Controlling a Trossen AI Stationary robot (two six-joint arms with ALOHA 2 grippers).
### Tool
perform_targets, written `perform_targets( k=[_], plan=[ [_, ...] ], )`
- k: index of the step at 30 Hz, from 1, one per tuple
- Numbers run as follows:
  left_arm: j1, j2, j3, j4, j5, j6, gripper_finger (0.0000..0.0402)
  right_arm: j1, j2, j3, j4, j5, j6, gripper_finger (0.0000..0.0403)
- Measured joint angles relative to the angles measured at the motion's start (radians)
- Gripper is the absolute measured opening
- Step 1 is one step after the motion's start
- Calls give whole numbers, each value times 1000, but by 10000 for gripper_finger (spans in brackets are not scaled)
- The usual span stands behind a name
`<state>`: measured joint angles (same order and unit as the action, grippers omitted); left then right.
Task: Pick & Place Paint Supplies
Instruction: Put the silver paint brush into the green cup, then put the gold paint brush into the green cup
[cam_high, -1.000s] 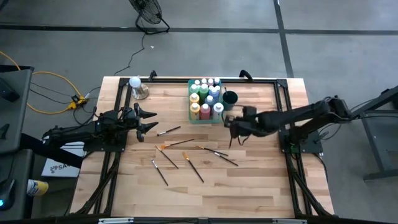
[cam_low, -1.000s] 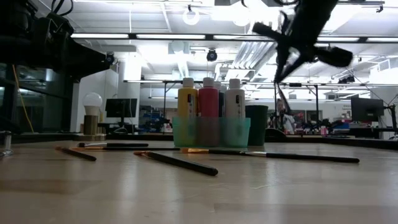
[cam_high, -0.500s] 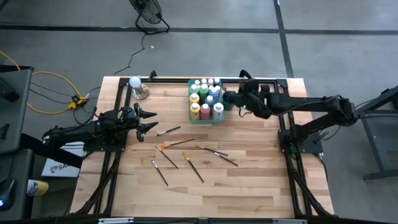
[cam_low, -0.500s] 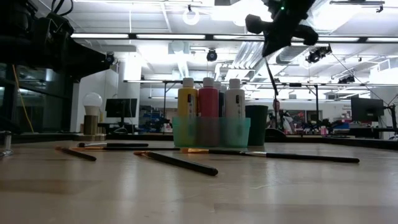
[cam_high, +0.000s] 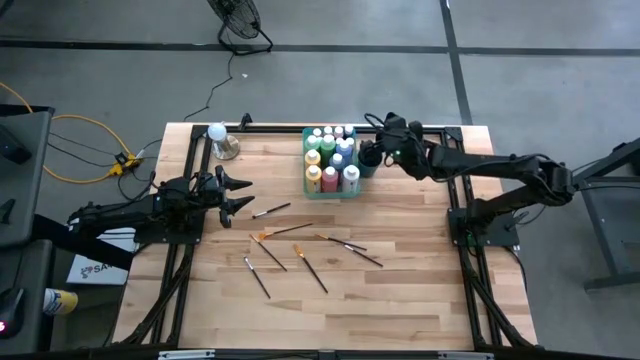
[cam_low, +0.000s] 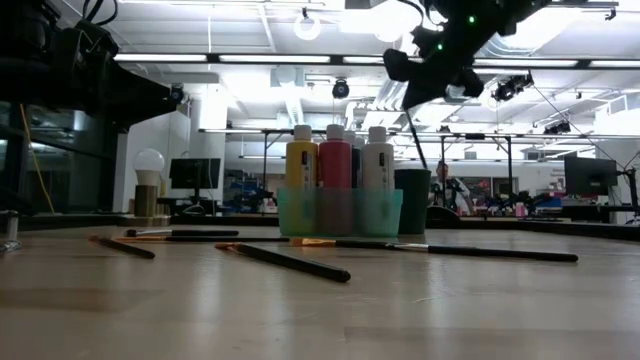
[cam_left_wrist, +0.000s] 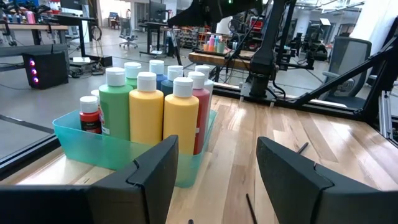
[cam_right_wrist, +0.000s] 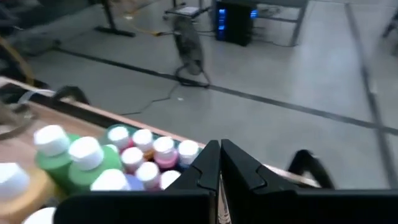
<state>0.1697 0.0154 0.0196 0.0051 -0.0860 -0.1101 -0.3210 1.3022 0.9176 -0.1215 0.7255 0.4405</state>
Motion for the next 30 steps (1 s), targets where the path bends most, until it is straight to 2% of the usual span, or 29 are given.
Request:
perform_targets(
  k=[5, 12, 16, 23, 27, 30],
  plan=[
    [0, 0, 0, 0, 0, 0, 211, 1, 0, -73, 130, -63, -1, 3],
    [0, 0, 0, 0, 0, 0, 211, 1, 0, -88, 119, -55, -36, 15],
    [0, 0, 0, 0, 0, 0, 211, 15, 0, -88, 96, -60, -45, 50],
    [0, 0, 0, 0, 0, 0, 211, 79, 0, -87, 48, -63, -45, 134],
    [0, 0, 0, 0, 0, 0, 211, 153, 0, -87, 15, -140, -41, 160],
    [0, 0, 0, 0, 0, 0, 211, 203, 0, -85, -25, -232, 25, 164]
  ],
)
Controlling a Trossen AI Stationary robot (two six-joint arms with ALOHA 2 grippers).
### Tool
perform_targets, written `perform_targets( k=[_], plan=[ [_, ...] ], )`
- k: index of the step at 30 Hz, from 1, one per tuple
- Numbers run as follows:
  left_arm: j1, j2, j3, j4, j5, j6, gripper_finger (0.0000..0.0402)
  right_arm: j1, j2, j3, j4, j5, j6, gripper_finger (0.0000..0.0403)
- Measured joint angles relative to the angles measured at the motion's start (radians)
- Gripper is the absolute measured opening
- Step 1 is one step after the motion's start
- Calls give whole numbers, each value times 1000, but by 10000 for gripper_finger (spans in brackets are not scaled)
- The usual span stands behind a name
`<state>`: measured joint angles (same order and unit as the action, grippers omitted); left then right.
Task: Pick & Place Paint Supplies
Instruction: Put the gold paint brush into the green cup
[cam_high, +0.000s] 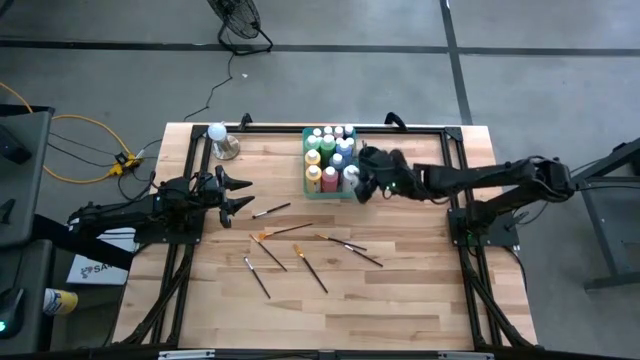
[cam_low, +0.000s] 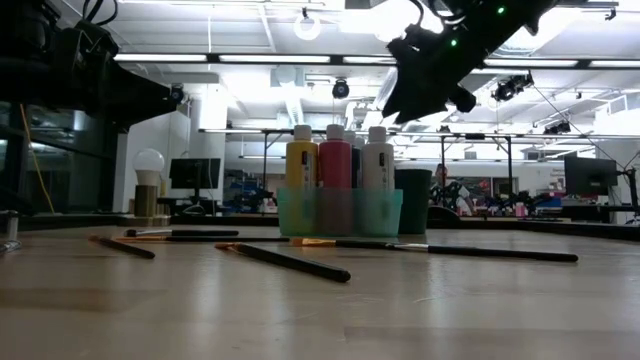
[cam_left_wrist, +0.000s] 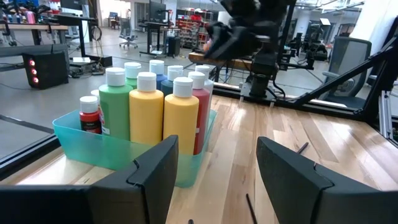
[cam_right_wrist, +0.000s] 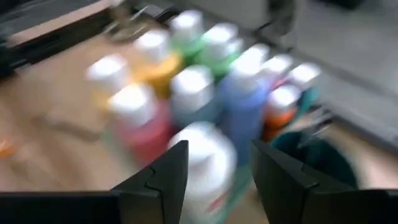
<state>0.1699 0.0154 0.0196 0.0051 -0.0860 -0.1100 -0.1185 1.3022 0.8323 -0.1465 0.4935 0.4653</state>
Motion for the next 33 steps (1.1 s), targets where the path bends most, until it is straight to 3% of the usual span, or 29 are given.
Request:
perform_targets(
  k=[6, 15, 26, 33],
  plan=[
    [0, 0, 0, 0, 0, 0, 211, 53, 28, 112, -221, -164, 121, 156],
    [0, 0, 0, 0, 0, 0, 211, 113, 249, 352, -346, -452, 22, 149],
    [0, 0, 0, 0, 0, 0, 211, 152, 523, 545, -350, -499, -240, 148],
    [0, 0, 0, 0, 0, 0, 211, 161, 632, 571, -314, -500, -261, 148]
  ],
)
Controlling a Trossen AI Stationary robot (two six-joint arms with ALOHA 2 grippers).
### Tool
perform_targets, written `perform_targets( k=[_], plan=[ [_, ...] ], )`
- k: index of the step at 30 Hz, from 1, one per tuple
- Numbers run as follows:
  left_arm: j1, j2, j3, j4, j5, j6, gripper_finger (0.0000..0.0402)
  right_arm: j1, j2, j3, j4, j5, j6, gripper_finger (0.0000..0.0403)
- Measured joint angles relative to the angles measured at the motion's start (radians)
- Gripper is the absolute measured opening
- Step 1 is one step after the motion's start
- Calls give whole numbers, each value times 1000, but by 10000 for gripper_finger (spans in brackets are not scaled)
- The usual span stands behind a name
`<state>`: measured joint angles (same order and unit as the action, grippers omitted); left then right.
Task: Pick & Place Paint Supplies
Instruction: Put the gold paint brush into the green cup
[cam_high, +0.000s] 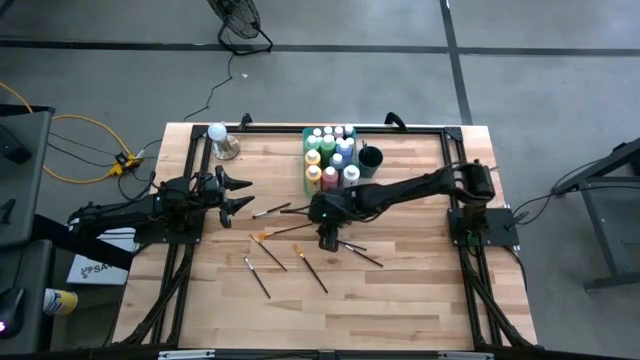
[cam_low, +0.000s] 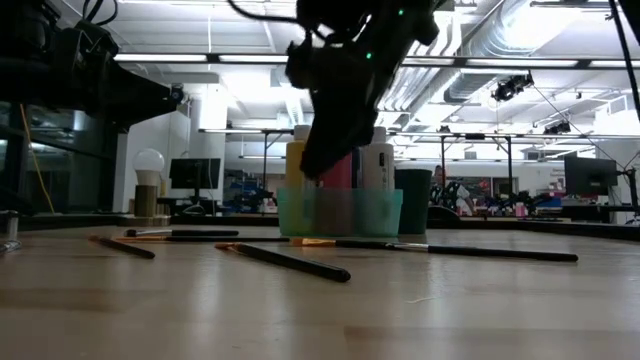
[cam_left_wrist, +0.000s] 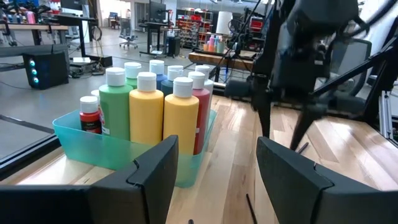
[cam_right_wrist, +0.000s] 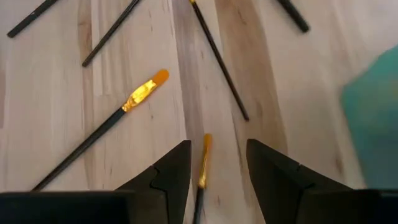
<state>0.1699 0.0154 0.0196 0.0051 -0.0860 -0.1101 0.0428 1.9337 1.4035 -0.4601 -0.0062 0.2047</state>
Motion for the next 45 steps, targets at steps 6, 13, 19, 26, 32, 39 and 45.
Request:
perform_targets(
  k=[6, 13, 19, 26, 32, 39, 45],
  plan=[
    [0, 0, 0, 0, 0, 0, 211, 22, 61, 0, 46, -4, 0, 148],
    [0, 0, 0, 0, 0, 0, 211, 26, 108, 1, 72, 3, 1, 149],
    [0, 0, 0, 0, 0, 0, 211, 21, 135, 2, 101, 21, 6, 149],
    [0, 0, 0, 0, 0, 0, 211, 20, 165, 0, 105, 31, 4, 148],
    [0, 0, 0, 0, 0, 0, 211, 17, 170, 1, 106, 40, 5, 149],
    [0, 0, 0, 0, 0, 0, 211, 16, 170, 0, 94, 56, 4, 149],
    [0, 0, 0, 0, 0, 0, 211, 19, 170, 0, 95, 59, 4, 149]
  ],
)
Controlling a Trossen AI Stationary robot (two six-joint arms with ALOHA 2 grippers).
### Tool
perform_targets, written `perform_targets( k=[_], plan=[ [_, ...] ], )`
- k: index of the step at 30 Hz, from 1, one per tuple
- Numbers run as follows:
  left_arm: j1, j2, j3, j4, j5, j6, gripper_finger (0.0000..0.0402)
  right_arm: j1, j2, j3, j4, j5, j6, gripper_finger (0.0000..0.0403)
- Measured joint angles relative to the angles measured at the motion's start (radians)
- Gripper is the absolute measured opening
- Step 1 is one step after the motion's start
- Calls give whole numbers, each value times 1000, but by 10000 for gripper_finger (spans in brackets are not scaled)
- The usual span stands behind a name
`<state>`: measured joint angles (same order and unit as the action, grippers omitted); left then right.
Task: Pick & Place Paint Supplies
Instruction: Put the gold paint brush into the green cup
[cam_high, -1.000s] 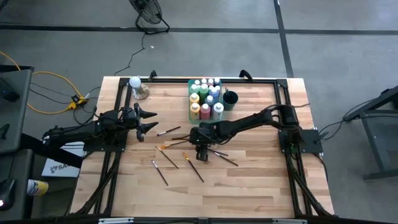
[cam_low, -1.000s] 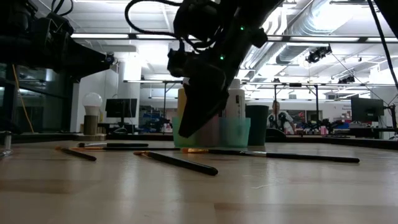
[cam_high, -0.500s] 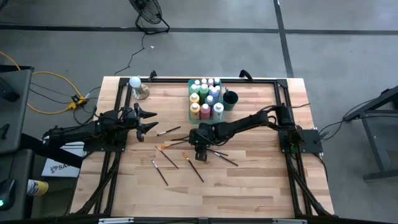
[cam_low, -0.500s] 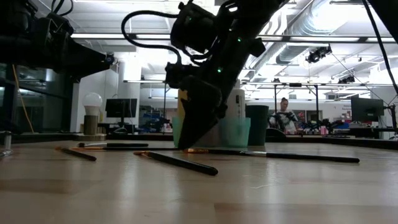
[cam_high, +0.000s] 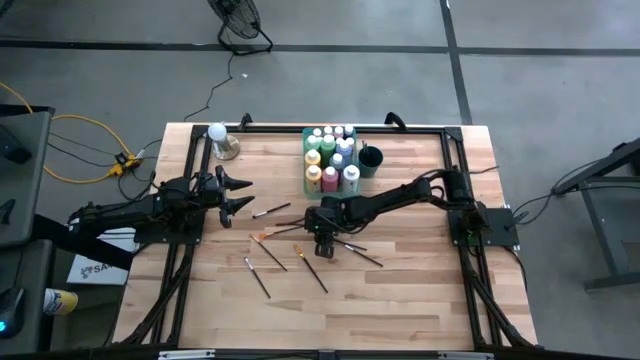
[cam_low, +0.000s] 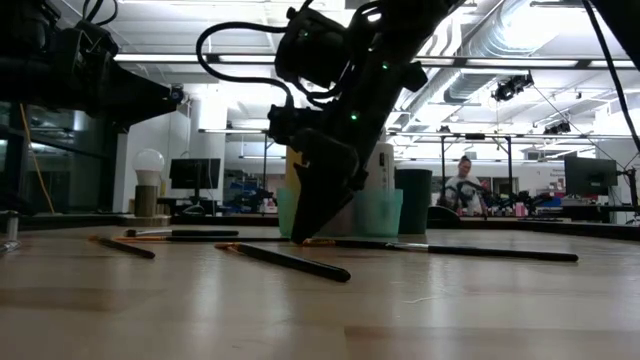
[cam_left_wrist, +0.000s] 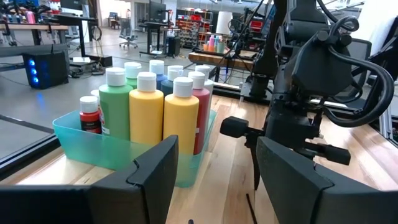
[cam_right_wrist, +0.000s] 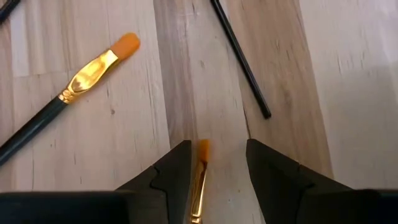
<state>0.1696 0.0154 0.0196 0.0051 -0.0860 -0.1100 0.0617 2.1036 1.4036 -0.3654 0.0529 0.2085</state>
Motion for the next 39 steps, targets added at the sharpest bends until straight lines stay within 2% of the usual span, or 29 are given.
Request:
perform_targets(
  k=[24, 34, 39],
  plan=[
    [0, 0, 0, 0, 0, 0, 211, 26, 26, 2, 23, 29, 8, 144],
    [0, 0, 0, 0, 0, 0, 211, 47, 29, 2, 12, 17, 9, 75],
    [0, 0, 0, 0, 0, 0, 211, 48, 29, 3, -4, 7, 60, 36]
  ],
)
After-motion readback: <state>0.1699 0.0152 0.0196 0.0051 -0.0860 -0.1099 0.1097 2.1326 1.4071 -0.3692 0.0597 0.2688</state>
